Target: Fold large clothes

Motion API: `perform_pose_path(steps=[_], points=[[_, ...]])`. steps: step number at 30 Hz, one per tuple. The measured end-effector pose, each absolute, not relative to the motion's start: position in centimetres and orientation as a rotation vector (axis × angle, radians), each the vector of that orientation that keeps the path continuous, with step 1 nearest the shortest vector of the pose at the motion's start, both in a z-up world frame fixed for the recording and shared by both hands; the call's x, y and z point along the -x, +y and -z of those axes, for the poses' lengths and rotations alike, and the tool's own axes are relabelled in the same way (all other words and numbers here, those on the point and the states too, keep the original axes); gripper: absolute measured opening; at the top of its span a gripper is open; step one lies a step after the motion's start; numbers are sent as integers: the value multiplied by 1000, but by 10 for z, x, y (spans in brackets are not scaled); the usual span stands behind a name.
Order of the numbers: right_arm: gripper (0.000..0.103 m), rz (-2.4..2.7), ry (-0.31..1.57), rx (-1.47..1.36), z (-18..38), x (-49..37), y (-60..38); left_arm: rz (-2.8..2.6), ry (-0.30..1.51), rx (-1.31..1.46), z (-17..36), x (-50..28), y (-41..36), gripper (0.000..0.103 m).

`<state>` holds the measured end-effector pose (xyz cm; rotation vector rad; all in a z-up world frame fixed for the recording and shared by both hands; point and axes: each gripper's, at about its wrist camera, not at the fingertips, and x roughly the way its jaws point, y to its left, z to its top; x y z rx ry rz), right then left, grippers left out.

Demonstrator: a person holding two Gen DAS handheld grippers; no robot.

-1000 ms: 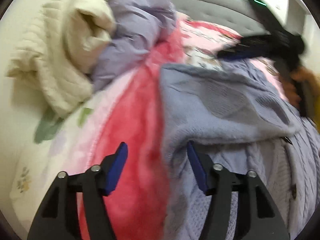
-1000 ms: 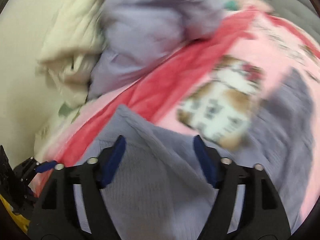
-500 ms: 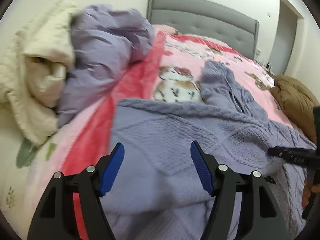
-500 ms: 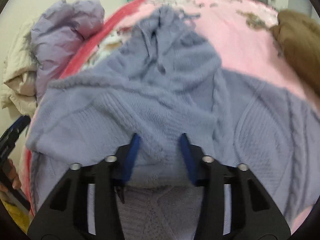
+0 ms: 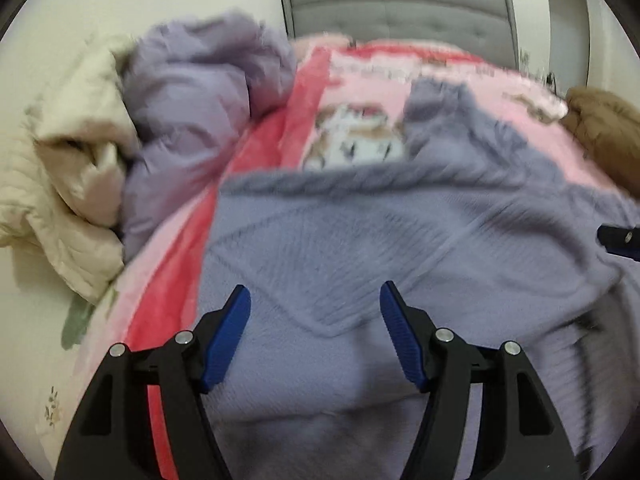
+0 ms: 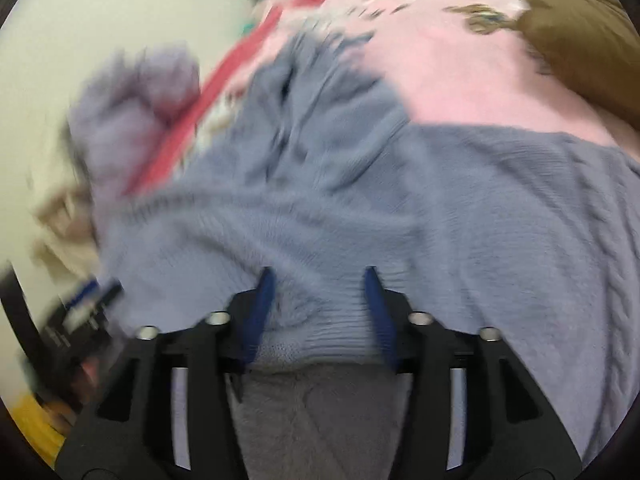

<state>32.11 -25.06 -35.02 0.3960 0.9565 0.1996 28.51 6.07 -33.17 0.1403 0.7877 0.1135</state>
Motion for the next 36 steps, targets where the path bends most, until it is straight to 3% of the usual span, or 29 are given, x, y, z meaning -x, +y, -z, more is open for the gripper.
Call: perform_pose_path(steps=[6,8,14,20,21,23,25,27,36], points=[[75,129,776,-797,328,-243,-392,89,718,-186,311,-267,-35,70],[75,292,725,-903,332,-206,-446,186,729,-174,316,-263,-73,74],[75,693,522,-1123,347,-93,-566,400,745,-250,337,-244,-186,74],[75,702,494,-1159,357,-87,-614,485,795,-276,352,-232,-236,75],[74,689,500,-1156,358,-92,-619,485,807,-278,355,-232,-239,75],[58,664,512,-1150,360,-101,-631,481,850,-269,366,-235,-242,75],[29,638,517,-1139,358,-110,-639,475,904,-262,376,-237,-242,75],[19,610,514,-1122,347,-124,-640,475,930,-260,386,-239,-241,75],[18,268,457,-827,232,-211,-574,481,872,-230,379,-224,-231,75]])
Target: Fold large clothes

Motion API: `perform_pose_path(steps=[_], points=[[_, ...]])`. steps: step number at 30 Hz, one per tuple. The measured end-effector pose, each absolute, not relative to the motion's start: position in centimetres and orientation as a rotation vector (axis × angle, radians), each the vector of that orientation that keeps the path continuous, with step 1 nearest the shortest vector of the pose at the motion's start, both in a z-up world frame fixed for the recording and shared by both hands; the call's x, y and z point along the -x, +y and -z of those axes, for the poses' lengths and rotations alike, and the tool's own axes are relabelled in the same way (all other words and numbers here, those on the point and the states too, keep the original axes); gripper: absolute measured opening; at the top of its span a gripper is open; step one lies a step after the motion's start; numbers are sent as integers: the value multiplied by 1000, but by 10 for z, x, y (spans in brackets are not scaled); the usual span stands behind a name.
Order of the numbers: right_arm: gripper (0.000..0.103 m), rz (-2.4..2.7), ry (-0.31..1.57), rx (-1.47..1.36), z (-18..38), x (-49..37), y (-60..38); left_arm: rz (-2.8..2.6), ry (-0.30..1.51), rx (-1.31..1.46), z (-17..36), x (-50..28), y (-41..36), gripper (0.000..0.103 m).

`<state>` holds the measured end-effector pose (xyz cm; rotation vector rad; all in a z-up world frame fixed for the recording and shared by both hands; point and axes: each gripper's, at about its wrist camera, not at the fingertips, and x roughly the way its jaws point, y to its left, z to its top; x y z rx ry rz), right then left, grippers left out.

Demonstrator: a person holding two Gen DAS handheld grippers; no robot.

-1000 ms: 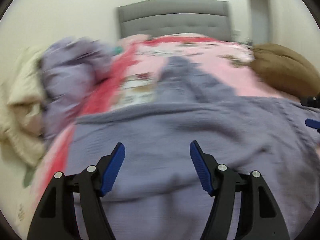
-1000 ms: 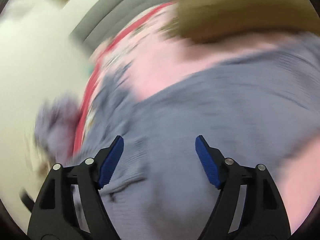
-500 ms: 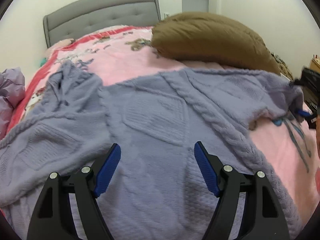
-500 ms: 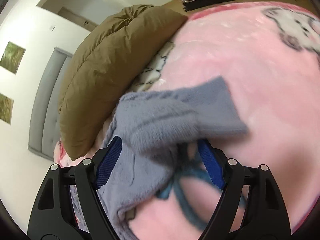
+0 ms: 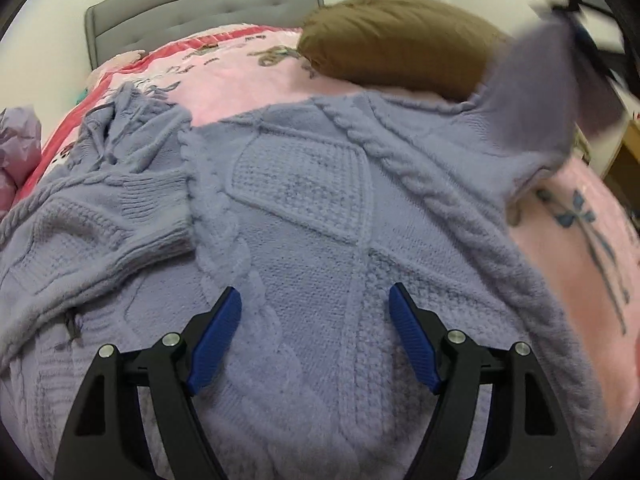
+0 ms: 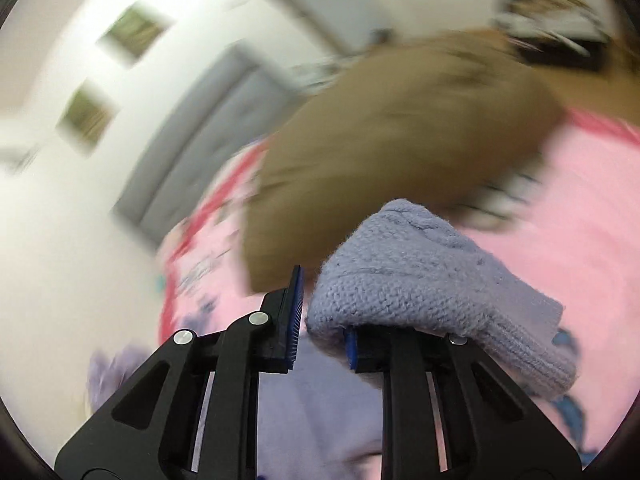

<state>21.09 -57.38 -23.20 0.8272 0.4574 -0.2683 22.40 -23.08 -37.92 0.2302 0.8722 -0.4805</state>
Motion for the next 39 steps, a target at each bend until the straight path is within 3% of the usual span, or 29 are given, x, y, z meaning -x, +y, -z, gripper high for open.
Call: perform_pose_path(steps=[4,8,18,20,24,30,35,39], points=[[18,-20,473,-640,183,-271,-491,494,846,-190,362,-207,-207,75],[18,-202,549,-381,179,-320,-393,471,807,-177,337,-189,-149,75],[18,-483,755,-122,263,-361,-186,192,842,-121,331,-221,32,75],[19,-517,776,-75,277,-358,-159,158,843,-103,330,-228,50,75],[30,-540,810,-16,300,-355,-120,98,835,-106,331,-231,81,75],[31,-514,868,118,340,-349,-91,66,865,-137,339,-220,111,75],[46,-502,869,152,357,-337,-88,86,858,-140,331,-227,122,75],[79,-501,823,203,344,-322,-87,124,818,-129,323,-241,125,81]])
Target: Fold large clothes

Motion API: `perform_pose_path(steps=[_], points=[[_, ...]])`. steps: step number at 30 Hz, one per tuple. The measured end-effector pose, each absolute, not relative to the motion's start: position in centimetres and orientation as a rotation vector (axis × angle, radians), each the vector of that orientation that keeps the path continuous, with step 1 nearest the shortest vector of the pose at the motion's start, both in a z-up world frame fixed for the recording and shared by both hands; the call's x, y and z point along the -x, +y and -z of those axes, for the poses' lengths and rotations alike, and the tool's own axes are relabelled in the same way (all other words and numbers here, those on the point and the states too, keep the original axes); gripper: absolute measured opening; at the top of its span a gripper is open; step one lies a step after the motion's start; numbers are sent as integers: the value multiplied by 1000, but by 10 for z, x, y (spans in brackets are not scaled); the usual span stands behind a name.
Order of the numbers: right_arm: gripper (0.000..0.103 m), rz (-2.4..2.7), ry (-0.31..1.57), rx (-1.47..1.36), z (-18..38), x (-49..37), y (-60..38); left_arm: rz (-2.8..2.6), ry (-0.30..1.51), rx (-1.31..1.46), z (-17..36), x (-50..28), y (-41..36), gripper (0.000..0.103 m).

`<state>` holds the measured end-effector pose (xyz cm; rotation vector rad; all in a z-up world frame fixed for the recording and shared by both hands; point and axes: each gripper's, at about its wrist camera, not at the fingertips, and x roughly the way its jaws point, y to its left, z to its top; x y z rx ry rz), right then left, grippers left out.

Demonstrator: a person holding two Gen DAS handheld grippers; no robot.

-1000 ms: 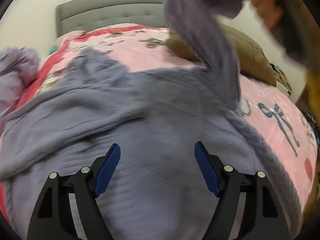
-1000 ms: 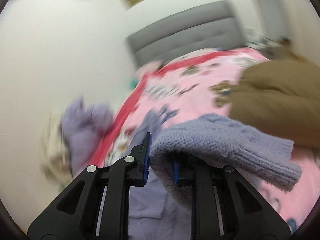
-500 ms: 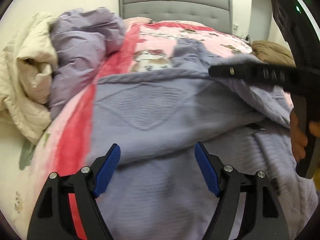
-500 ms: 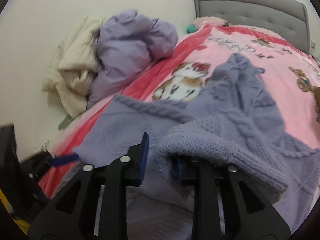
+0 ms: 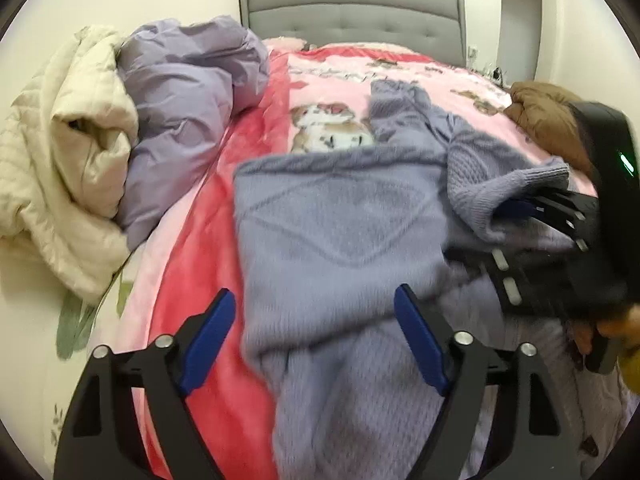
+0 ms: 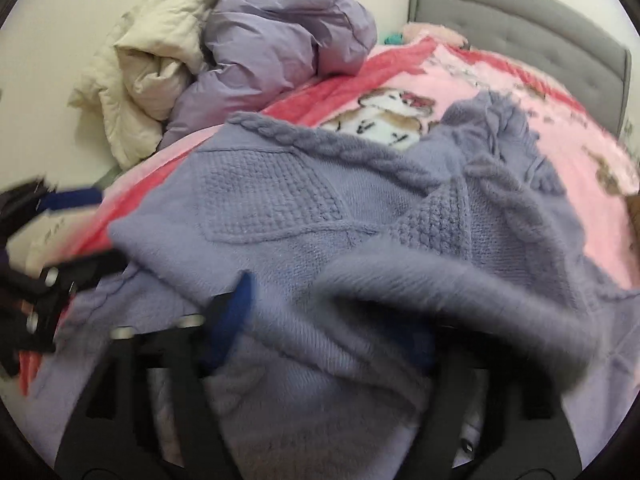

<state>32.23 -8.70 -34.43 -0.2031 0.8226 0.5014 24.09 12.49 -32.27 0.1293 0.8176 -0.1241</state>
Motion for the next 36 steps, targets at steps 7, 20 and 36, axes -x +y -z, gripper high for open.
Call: perform_pose_path(steps=[7,20,36], points=[[82,-466,775,221,311,-287,-116,257,734,-152,303,-275,96,81],[82,6,868,142,314,-260,-272,681,571,-813,332,-262,-67,75],[44,134,950,-50,343,-293,-329,743,698,-915,356,-275,-83,29]])
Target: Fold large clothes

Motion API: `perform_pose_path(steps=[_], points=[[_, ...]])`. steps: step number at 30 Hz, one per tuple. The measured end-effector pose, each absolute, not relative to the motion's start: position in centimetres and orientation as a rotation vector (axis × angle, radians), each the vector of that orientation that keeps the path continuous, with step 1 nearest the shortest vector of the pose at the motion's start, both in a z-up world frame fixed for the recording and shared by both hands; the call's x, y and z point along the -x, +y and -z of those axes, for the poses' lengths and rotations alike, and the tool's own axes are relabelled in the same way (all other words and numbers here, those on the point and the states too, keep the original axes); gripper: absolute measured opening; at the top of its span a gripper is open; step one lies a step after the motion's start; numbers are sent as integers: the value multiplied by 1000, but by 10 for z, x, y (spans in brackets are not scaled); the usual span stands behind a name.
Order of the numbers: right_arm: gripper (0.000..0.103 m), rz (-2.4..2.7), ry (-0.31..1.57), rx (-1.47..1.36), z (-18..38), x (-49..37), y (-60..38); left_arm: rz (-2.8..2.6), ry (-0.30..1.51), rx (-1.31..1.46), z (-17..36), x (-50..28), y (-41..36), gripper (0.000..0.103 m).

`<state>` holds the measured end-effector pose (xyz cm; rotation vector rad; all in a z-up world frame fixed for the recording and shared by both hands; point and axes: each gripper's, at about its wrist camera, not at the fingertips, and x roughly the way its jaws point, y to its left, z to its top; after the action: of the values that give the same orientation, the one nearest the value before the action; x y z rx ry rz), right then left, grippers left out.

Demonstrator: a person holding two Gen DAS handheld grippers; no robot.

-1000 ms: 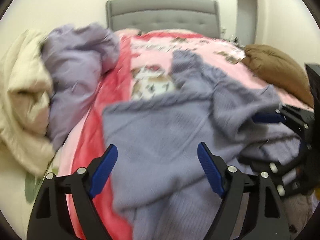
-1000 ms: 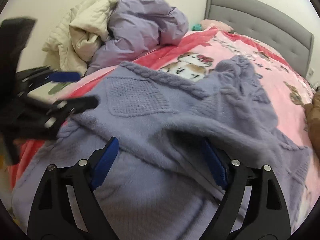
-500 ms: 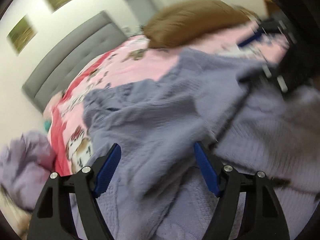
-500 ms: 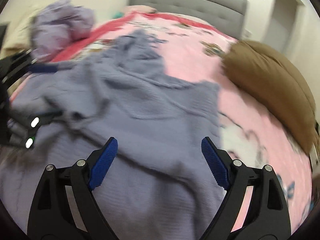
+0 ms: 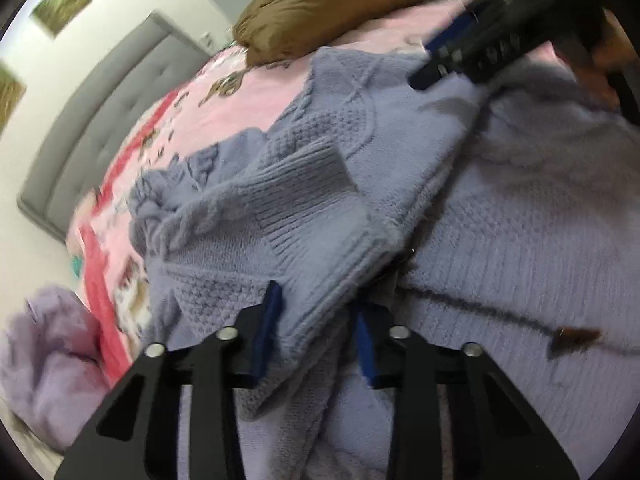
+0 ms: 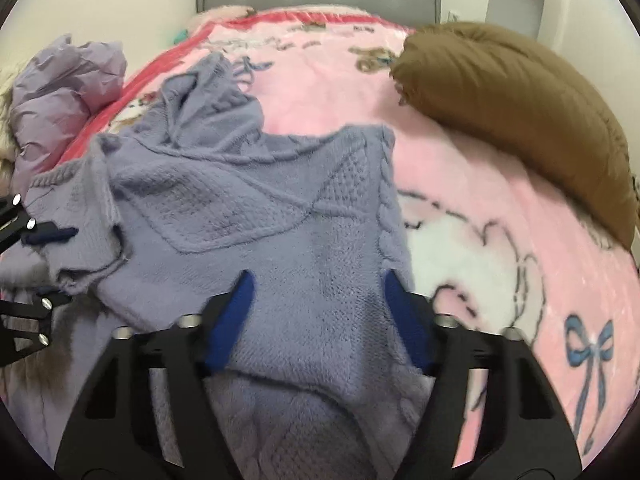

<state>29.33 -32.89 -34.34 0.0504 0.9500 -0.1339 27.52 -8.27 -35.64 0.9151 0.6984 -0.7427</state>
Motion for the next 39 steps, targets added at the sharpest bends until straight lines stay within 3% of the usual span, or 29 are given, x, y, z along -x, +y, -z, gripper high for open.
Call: perform_pose_path(steps=[1,2,19,26,32,39], points=[[37,143,979,-51,348,-298,-330,740,708,-883,354,-276,-81,28],[36,163,1015,-42,355,-303,-331,736,718,-838,350,-278,-78,25],[37,185,1104,33,368,-318,-325,410,728,-138,284,-299,19,11],[37,194,1111,38,369,-320,-324,198,880,364,323,-309,110,11],[40,205,1129,71,371,-324,-321,125,984,513,371,-292,121,13],[46,207,1150,125,371,-327,-318,120,985,474,377,-301,113,16]])
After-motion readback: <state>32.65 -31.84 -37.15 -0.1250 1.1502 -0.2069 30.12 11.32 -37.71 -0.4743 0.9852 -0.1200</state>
